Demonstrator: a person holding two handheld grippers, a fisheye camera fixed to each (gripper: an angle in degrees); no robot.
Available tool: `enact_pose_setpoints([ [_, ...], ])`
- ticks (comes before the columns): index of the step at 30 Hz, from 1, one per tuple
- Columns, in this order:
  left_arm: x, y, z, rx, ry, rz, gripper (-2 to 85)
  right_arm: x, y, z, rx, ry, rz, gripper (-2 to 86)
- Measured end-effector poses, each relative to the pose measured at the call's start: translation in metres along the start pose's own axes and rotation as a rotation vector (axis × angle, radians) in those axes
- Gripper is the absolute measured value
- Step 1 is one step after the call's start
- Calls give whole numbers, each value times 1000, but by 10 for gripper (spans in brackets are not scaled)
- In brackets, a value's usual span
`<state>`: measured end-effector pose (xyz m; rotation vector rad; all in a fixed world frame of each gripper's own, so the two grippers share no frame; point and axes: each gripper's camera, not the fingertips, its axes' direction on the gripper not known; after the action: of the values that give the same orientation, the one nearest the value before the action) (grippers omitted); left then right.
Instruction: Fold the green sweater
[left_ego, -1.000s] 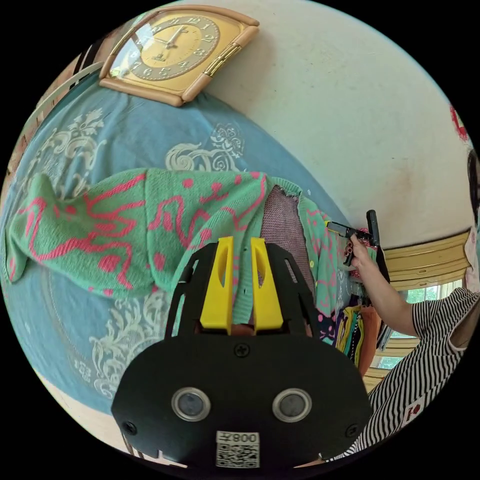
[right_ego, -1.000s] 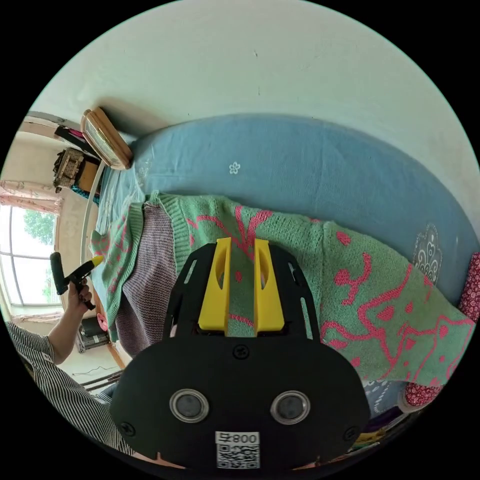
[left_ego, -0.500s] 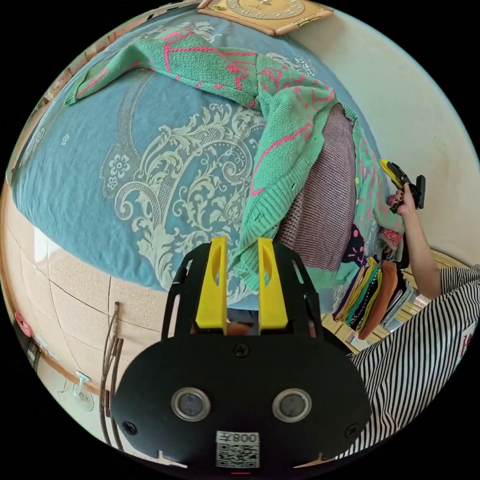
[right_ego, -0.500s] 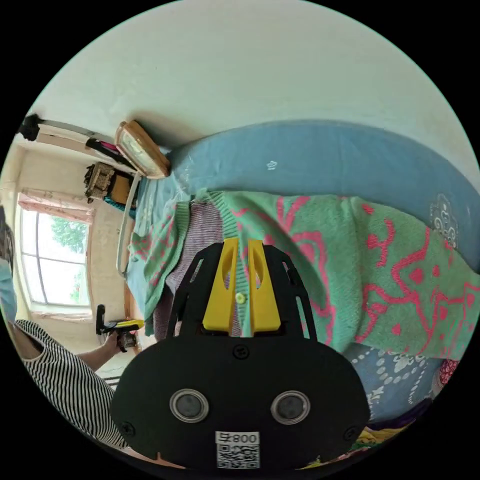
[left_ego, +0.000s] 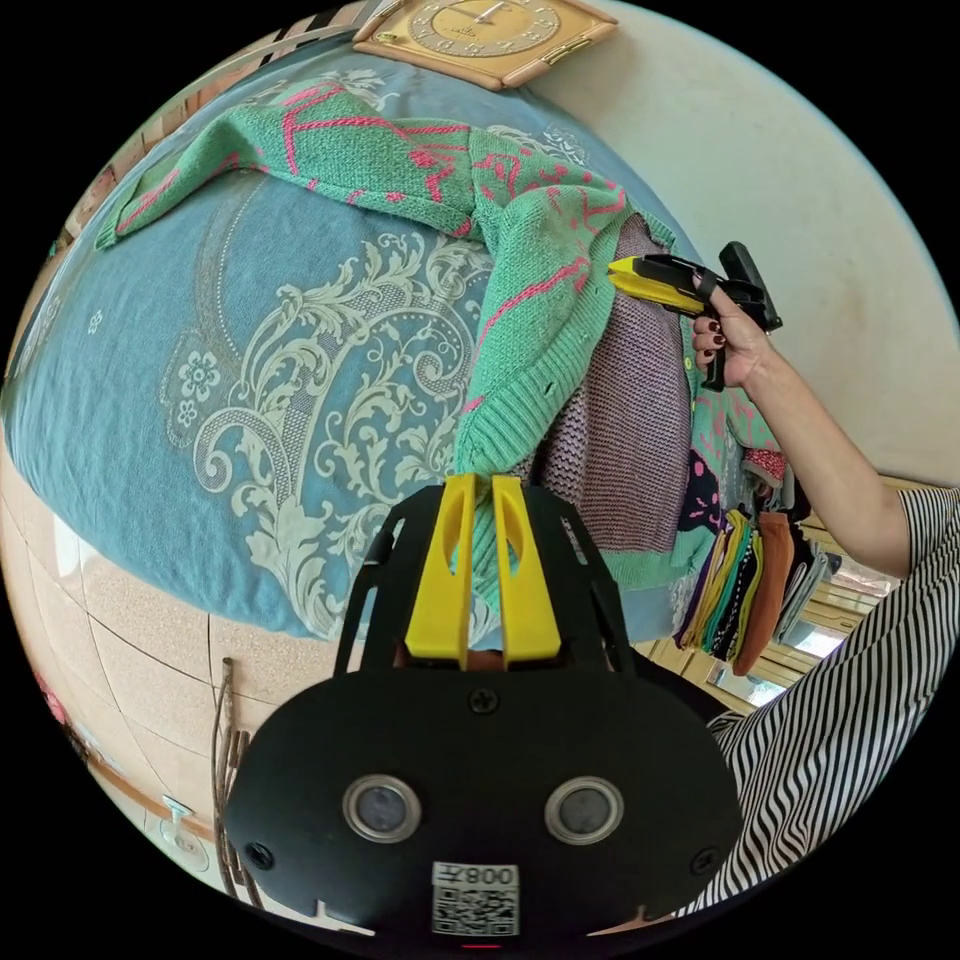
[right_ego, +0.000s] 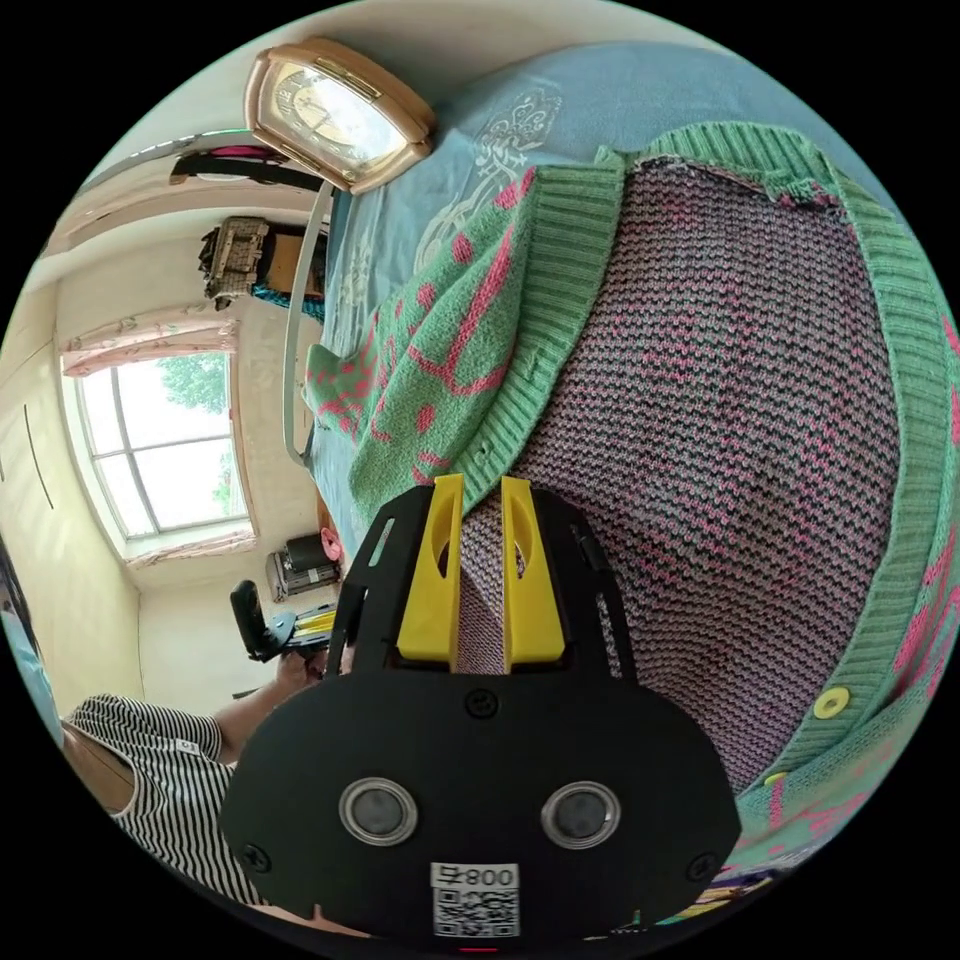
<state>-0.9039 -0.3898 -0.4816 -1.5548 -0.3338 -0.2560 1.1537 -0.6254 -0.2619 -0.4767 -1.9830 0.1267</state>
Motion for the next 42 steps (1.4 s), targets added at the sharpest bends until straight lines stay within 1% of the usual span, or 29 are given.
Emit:
enact_pose_setpoints([
  [6, -20, 10, 0, 29, 36, 8, 21, 6, -11, 23, 16, -60, 82, 60],
  [12, -31, 12, -13, 54, 80, 66, 15, 5, -24, 43, 23, -161, 130, 21],
  [16, -29, 9, -26, 68, 138, 134, 13, -11, -29, 40, 47, -221, 80, 11],
  [19, -20, 5, -33, 67, 209, 206, 12, -34, -31, 22, 62, -210, -8, 9],
  [22, -5, -2, -29, 53, 337, 273, 11, -58, -32, -2, 64, -167, -103, 8],
  [24, 12, -9, -13, 12, 445, 325, 12, -72, -31, -17, 51, -78, -155, 8],
  [25, 17, -11, -6, -2, 469, 337, 12, -78, -32, -23, 32, -17, -181, 8],
  [27, 34, -17, 31, -73, 558, 354, 13, -84, -33, -26, 6, 71, -213, 9],
  [28, 38, -19, 43, -83, 573, 354, 14, -83, -34, -22, -20, 164, -221, 9],
  [29, 44, -21, 68, -110, 569, 350, 14, -77, -38, -11, -57, 256, -216, 9],
  [30, 47, -25, 94, -172, 530, 328, 15, -71, -40, -5, -75, 292, -204, 9],
  [32, 47, -26, 119, -230, 503, 281, 18, -37, -49, 27, -164, 409, -106, 11],
  [34, 40, -25, 119, -225, 548, 256, 25, -17, -52, 43, -198, 402, -34, 16],
  [36, 22, -21, 102, -200, 510, 207, 38, -15, -46, 48, -160, 367, -30, 24],
  [37, 15, -20, 97, -193, 489, 186, 41, -22, -38, 51, -128, 348, -57, 33],
  [39, -20, -16, 77, -158, 398, 64, 60, -39, -20, 61, -114, 323, -113, 47],
  [40, -30, -16, 74, -150, 380, 29, 64, -53, -5, 73, -128, 306, -160, 56],
  [42, -64, -17, 65, -115, 329, -108, 80, -76, 23, 101, -188, 291, -239, 64],
])
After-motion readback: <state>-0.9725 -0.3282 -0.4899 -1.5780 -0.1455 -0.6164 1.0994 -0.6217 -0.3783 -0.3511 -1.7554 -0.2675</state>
